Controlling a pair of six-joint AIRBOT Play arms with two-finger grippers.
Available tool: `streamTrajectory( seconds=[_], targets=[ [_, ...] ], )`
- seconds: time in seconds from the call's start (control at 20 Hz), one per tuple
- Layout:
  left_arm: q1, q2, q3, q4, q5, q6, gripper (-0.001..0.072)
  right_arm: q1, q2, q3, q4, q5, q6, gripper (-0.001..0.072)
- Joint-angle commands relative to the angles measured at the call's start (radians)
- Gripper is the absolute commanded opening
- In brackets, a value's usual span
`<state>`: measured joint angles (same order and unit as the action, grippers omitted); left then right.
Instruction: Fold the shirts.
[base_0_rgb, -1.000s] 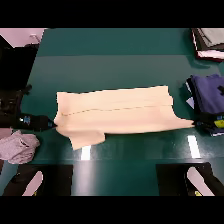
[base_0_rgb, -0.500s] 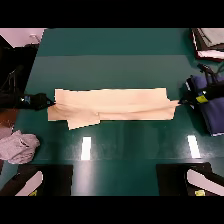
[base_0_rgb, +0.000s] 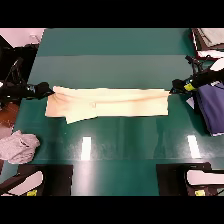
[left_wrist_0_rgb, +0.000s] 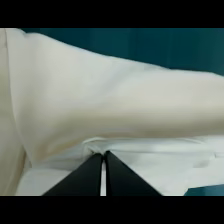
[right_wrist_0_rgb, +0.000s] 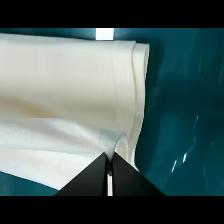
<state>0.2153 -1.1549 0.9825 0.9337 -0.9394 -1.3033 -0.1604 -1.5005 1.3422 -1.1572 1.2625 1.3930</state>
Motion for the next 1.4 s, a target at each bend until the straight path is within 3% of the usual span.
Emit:
streamTrajectory(
  seconds=[0.0,0.1,0.15,0.2,0.25,0.35,0.6,0.65,0.7,0.75,1.05,1.35],
  targets=[
    [0.000,-0.017,0.005,-0.019,0.143,-0.006,0.0026,0.002,-0.044,0.034,0.085,-0.084,0.014,0.0014],
    [0.000,-0.017,0.005,-0.057,0.193,-0.006,0.0043,0.003,-0.044,0.019,0.163,-0.150,0.011,0.0030],
    [0.000,-0.017,0.005,-0.071,0.217,-0.006,0.0328,0.002,-0.045,0.014,0.193,-0.174,0.011,0.0186],
    [0.000,-0.017,0.005,-0.088,0.238,-0.006,0.0535,0.002,-0.045,0.009,0.207,-0.195,0.011,0.0449],
    [0.000,-0.017,0.006,-0.101,0.246,-0.006,0.0559,0.002,-0.045,0.010,0.218,-0.197,0.011,0.0534],
    [0.000,-0.017,0.021,-0.103,0.211,-0.006,0.0541,-0.021,-0.045,0.010,0.222,-0.156,-0.001,0.0533],
    [0.000,-0.014,0.040,-0.104,-0.058,-0.005,0.0539,-0.154,-0.056,0.007,0.222,0.154,-0.111,0.0533],
    [0.000,-0.014,0.040,-0.104,-0.091,-0.004,0.0473,-0.171,-0.067,0.007,0.222,0.185,-0.112,0.0532],
    [0.000,-0.014,0.040,-0.104,-0.123,0.005,0.0226,-0.185,-0.085,0.007,0.222,0.209,-0.112,0.0532],
    [0.000,-0.014,0.040,-0.104,-0.151,0.018,0.0040,-0.192,-0.104,0.007,0.223,0.224,-0.112,0.0532],
    [0.000,-0.014,0.035,-0.104,-0.216,0.029,0.0025,-0.127,-0.228,0.005,0.232,0.203,-0.138,0.0532],
    [0.000,-0.014,0.035,-0.104,-0.219,0.029,0.0025,-0.031,-0.305,0.005,0.337,0.149,-0.162,0.0530]
  ],
)
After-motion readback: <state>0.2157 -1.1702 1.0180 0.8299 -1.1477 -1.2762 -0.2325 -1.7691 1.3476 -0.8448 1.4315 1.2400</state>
